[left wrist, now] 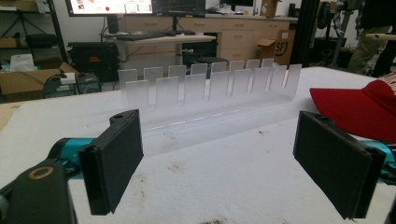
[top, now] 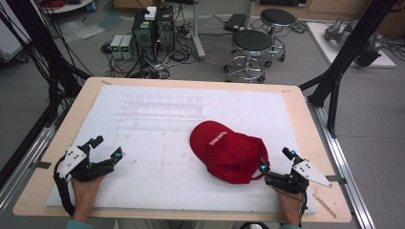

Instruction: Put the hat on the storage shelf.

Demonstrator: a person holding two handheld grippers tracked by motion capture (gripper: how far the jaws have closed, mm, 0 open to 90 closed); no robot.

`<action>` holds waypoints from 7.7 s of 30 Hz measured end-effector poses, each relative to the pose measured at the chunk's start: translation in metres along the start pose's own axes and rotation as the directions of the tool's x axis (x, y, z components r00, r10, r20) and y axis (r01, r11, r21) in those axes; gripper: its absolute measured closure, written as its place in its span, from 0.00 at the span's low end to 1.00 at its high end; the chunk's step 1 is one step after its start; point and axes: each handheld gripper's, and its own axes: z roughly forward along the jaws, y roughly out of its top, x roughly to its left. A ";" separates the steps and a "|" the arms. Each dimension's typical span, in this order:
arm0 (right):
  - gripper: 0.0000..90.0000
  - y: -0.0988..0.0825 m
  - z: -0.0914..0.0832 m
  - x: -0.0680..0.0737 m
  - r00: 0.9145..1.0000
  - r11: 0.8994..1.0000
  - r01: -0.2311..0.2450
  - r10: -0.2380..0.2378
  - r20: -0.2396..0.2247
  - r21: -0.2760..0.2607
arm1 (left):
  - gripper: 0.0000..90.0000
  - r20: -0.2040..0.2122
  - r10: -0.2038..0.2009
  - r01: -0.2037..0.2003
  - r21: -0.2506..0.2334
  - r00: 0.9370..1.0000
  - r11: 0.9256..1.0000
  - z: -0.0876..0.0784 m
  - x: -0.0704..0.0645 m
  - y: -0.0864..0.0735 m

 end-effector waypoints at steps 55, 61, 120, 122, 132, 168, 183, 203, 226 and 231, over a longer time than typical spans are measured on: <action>0.03 0.034 0.041 0.047 0.928 0.849 0.363 -0.289 -0.237 0.383 | 0.18 -0.005 0.002 -0.002 -0.002 1.000 1.000 0.000 0.000 0.000; 0.05 0.030 0.046 0.049 0.924 0.824 0.374 -0.291 -0.248 0.425 | 0.18 -0.004 0.006 -0.006 -0.002 1.000 1.000 0.000 0.000 0.000; 0.94 0.042 0.056 0.051 0.942 0.839 0.323 -0.240 -0.234 0.438 | 0.17 -0.067 0.028 -0.026 0.033 0.997 0.999 0.003 -0.005 0.001; 0.94 0.049 0.056 0.052 0.937 0.847 0.329 -0.239 -0.254 0.417 | 0.18 -0.068 0.031 -0.029 0.033 0.997 0.999 0.003 -0.005 0.001; 0.94 0.079 0.054 0.056 0.926 0.875 0.335 -0.236 -0.295 0.349 | 0.18 -0.062 0.018 -0.016 0.029 0.998 0.999 0.002 -0.003 0.001; 0.94 0.173 0.077 0.079 0.800 0.910 0.378 -0.231 -0.553 0.168 | 0.18 0.238 -0.055 0.038 0.075 0.970 0.996 0.020 0.013 0.050; 0.94 0.187 0.103 0.097 0.710 0.887 0.440 -0.246 -0.660 0.142 | 0.17 0.564 -0.018 -0.066 0.128 0.825 0.990 0.055 -0.008 0.119; 0.94 0.191 0.127 0.124 0.644 0.858 0.496 -0.259 -0.720 0.136 | 0.17 0.786 0.004 -0.156 0.117 0.618 0.981 0.104 -0.071 0.175; 0.95 0.198 0.147 0.153 0.586 0.811 0.575 -0.316 -0.746 0.107 | 0.15 0.808 -0.046 -0.177 0.183 0.587 0.967 0.124 -0.101 0.155; 0.95 0.198 0.148 0.156 0.583 0.813 0.573 -0.315 -0.749 0.104 | 0.27 0.819 -0.039 -0.183 0.174 0.573 0.968 0.125 -0.104 0.154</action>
